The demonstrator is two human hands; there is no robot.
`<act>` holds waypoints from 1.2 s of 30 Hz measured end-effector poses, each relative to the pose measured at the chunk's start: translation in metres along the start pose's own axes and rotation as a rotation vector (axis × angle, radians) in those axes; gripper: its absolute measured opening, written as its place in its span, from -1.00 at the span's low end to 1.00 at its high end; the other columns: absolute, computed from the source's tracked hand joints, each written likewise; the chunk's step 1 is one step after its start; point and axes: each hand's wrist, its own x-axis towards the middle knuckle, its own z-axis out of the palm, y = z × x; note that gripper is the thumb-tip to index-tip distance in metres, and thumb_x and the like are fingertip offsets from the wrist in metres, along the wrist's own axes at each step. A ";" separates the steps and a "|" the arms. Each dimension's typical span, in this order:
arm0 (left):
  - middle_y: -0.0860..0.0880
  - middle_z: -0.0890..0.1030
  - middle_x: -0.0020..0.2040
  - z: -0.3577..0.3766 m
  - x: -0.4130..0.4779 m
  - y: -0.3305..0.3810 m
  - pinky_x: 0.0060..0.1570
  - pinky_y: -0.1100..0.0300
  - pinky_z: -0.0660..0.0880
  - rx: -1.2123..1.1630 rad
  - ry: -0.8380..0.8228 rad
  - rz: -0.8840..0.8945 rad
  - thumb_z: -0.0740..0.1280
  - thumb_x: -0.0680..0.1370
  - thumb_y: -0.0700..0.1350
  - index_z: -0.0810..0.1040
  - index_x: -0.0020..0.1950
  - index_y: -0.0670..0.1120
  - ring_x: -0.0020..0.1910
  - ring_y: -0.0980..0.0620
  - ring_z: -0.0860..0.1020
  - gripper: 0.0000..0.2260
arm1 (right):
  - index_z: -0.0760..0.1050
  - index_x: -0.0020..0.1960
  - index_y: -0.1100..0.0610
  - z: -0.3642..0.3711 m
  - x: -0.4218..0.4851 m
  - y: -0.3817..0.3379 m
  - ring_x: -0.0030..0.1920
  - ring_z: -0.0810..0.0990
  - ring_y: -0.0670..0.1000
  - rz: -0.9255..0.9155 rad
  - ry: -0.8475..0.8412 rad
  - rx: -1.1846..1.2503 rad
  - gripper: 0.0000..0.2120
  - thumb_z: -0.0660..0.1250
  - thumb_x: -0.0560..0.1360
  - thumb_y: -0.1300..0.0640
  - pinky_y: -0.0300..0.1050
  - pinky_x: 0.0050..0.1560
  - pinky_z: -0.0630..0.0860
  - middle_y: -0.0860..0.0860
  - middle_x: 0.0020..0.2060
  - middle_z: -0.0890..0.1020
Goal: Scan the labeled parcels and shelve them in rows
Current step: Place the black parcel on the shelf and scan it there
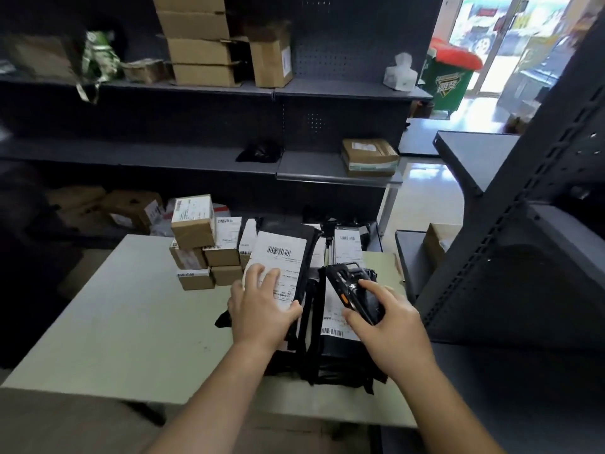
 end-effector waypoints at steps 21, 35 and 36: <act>0.05 0.26 0.43 -0.137 0.068 0.114 0.31 -0.19 0.34 -0.241 0.502 0.312 0.47 0.39 0.17 0.50 0.34 0.09 0.35 -0.10 0.25 -0.46 | 0.42 0.36 -0.25 -0.127 0.000 -0.135 0.11 0.50 -0.13 -0.274 0.279 -0.133 -0.49 0.37 0.42 -0.22 -0.07 0.06 0.56 -0.24 0.12 0.50; 0.05 0.27 0.43 -0.151 0.080 0.106 0.32 -0.21 0.32 -0.184 0.560 0.319 0.47 0.39 0.15 0.50 0.33 0.08 0.36 -0.19 0.25 -0.47 | 0.31 0.42 -0.36 -0.140 -0.015 -0.149 0.30 0.39 -0.09 -0.321 0.210 -0.359 -0.46 0.31 0.46 -0.26 -0.18 0.12 0.40 -0.22 0.32 0.39; 0.04 0.27 0.43 -0.151 0.080 0.106 0.32 -0.22 0.32 -0.177 0.562 0.322 0.47 0.39 0.15 0.50 0.33 0.08 0.36 -0.20 0.25 -0.47 | 0.30 0.43 -0.36 -0.141 -0.017 -0.150 0.31 0.39 -0.09 -0.327 0.205 -0.373 -0.45 0.31 0.45 -0.27 -0.17 0.14 0.42 -0.22 0.33 0.38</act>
